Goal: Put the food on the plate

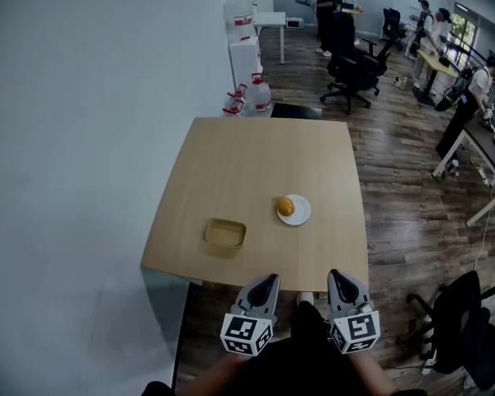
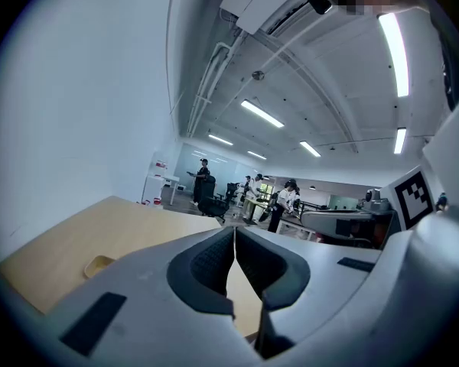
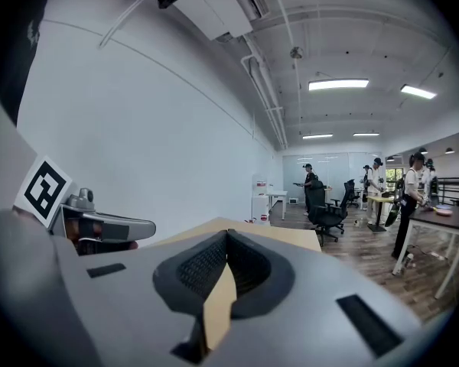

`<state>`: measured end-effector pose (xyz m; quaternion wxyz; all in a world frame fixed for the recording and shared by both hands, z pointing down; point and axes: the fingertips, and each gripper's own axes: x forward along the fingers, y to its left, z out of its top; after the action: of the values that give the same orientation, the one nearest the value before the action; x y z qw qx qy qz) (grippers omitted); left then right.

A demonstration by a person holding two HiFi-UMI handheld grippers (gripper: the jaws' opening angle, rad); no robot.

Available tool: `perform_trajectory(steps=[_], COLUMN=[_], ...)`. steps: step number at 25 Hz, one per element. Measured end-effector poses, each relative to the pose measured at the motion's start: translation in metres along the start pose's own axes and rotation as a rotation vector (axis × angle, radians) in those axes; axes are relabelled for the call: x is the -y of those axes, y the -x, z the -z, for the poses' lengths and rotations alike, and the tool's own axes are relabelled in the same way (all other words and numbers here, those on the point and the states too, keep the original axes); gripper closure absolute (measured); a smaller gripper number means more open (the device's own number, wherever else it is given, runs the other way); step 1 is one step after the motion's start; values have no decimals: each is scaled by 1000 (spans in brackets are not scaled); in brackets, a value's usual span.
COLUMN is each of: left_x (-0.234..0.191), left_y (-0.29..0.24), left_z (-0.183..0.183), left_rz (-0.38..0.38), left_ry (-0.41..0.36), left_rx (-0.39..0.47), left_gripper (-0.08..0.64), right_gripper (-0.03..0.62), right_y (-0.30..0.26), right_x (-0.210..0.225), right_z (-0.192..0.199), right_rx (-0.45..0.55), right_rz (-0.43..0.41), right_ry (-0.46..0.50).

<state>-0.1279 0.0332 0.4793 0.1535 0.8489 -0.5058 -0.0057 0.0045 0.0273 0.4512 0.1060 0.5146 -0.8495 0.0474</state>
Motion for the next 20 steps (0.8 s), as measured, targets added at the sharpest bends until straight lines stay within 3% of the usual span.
perform_trajectory(steps=[5,20], left_x=[-7,-33], left_y=[0,-17], left_z=[1,12], left_rz=[-12,-67], left_ry=[19,40], left_rx=[5,-23], left_gripper=[540,540], right_gripper=[532,532], right_y=[-3,-21], right_x=[3,13], right_z=[3,9], right_rx=[-7,-17], right_rz=[27,7], right_ry=[11,6])
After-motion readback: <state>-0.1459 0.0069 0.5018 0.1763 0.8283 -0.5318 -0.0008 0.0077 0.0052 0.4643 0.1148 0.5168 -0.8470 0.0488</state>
